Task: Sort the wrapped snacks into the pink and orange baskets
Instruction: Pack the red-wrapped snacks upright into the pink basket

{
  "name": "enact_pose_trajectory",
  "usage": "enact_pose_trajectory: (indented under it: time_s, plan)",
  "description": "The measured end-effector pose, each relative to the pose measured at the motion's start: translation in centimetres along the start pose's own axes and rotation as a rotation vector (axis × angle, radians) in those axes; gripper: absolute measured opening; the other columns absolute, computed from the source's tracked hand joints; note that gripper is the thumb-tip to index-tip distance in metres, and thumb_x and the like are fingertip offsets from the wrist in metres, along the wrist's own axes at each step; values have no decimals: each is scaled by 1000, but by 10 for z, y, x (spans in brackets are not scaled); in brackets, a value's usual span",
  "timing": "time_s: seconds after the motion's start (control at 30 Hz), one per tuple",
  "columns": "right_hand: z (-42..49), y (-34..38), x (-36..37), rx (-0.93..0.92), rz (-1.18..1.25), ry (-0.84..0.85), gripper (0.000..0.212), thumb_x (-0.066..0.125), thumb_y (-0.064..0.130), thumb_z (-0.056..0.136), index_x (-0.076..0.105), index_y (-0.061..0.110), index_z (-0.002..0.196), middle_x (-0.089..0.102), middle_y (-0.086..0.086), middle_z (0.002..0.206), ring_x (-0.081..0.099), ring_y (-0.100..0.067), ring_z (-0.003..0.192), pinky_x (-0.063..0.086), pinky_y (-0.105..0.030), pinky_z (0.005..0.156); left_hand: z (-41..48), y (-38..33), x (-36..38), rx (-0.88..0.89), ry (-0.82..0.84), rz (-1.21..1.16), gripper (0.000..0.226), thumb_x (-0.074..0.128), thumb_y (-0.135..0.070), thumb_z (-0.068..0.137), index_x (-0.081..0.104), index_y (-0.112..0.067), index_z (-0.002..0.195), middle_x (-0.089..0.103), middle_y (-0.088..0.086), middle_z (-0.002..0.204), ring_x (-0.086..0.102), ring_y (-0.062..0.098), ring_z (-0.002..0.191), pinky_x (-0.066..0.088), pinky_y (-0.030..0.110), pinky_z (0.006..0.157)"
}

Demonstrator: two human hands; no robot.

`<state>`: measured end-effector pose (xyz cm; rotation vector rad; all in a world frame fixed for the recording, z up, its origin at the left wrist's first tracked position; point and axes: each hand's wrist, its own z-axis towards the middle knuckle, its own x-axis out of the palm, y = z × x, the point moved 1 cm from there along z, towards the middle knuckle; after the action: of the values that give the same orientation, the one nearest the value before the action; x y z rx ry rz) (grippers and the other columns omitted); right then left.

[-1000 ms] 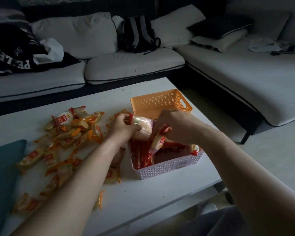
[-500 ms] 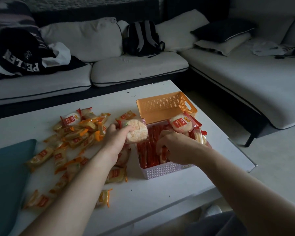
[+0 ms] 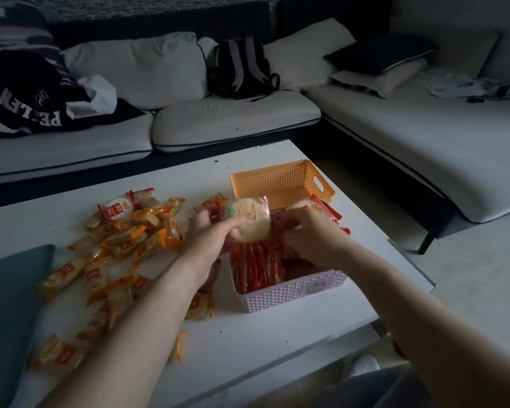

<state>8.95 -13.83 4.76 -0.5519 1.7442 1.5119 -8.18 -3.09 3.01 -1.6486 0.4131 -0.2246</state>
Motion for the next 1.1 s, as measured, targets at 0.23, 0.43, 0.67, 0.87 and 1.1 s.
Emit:
enact_pose_trajectory:
  time_s: [0.23, 0.43, 0.67, 0.87, 1.1]
  plan:
    - [-7, -6, -32, 358, 785, 144, 38, 56, 45, 100, 65, 10, 112, 71, -14, 91, 72, -23, 71, 55, -32, 57, -16, 7, 38, 391, 349, 222, 32, 84, -24, 77, 59, -33, 94, 71, -2, 114, 67, 16, 112, 56, 43, 94]
    - [-3, -28, -51, 275, 640, -5, 46, 70, 6, 91, 60, 22, 133, 70, -7, 116, 74, -24, 97, 64, -42, 71, -20, 18, 39, 402, 289, 310, 68, 78, -4, 85, 43, -32, 135, 51, -2, 136, 57, 12, 120, 55, 24, 91]
    - [-5, -29, -46, 179, 661, 72, 34, 59, -10, 92, 72, 17, 108, 68, -7, 116, 71, -27, 104, 63, -39, 79, -29, 15, 49, 329, 186, 157, 31, 79, -24, 87, 63, -28, 113, 71, -10, 108, 68, 2, 99, 57, 16, 75]
    - [-9, -22, -48, 421, 722, 94, 32, 51, 36, 104, 65, 9, 116, 73, -16, 96, 75, -28, 73, 59, -32, 58, -33, 19, 47, 607, 95, 437, 23, 80, -11, 84, 67, -17, 103, 60, -23, 97, 57, -16, 97, 47, 4, 77]
    - [-3, -5, -35, 248, 36, 27, 34, 72, 13, 90, 65, 13, 123, 71, -4, 94, 74, -15, 63, 62, -27, 54, -28, 34, 36, 385, 106, 701, 25, 68, -39, 90, 56, -29, 109, 53, -26, 101, 62, -1, 90, 56, 20, 71]
